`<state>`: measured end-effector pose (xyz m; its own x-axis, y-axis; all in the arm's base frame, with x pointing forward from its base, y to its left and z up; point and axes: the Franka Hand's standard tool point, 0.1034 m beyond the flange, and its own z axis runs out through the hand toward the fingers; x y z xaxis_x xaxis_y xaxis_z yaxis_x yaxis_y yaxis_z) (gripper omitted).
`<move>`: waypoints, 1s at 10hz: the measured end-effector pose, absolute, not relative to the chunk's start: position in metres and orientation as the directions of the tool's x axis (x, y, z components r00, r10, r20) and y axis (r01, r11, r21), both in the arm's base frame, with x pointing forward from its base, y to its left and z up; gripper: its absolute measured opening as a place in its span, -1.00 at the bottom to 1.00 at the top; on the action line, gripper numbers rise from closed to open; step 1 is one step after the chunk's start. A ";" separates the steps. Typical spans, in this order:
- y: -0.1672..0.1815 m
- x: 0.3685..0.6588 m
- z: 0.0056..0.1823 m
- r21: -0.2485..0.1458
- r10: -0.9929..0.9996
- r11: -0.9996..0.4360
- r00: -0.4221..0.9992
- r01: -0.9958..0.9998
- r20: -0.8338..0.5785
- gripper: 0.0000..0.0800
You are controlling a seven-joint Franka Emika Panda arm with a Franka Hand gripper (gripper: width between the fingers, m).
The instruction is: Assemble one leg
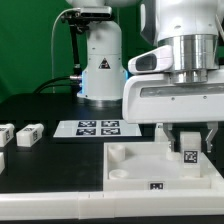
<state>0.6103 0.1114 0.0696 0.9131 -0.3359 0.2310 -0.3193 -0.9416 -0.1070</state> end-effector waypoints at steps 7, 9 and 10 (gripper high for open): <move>0.079 0.608 0.069 -0.154 -0.718 -0.695 0.666 -0.702 0.202 0.05; 0.079 0.607 0.069 -0.157 -0.722 -0.691 0.662 -0.706 0.199 0.43; 0.079 0.607 0.069 -0.158 -0.723 -0.690 0.661 -0.707 0.199 0.58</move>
Offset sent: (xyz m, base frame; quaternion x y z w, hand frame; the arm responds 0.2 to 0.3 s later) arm -0.0039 -0.0025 0.0003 -0.0062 0.0099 0.2742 0.9616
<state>0.6075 0.0788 0.0692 0.6613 -0.7233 0.1988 -0.7068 -0.6896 -0.1575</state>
